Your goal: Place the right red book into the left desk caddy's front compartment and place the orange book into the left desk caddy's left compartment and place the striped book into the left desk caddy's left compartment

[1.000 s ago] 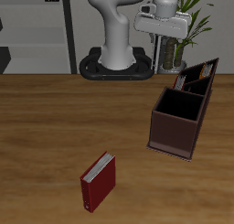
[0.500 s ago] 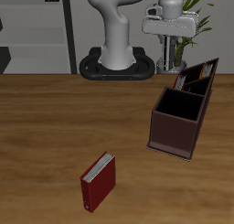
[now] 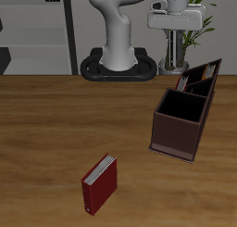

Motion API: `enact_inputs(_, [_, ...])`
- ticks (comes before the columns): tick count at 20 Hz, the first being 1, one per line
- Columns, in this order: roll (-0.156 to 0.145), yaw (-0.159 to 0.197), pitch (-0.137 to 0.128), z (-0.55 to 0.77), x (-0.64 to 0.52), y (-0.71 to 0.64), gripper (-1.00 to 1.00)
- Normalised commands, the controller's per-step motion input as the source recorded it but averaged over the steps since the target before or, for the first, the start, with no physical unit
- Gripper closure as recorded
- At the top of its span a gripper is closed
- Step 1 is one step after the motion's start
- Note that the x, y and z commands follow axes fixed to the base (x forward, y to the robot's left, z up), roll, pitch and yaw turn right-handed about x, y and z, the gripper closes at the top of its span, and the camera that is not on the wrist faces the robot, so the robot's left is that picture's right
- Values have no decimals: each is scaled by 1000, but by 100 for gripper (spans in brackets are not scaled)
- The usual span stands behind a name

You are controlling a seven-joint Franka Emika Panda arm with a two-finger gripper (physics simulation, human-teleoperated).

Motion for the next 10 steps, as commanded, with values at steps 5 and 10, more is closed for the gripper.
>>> enact_inputs(5, [-1, -42, -15, 212, 173, 87, 100])
enact_inputs(10, [10, -35, 26, 56, 257, 85, 100])
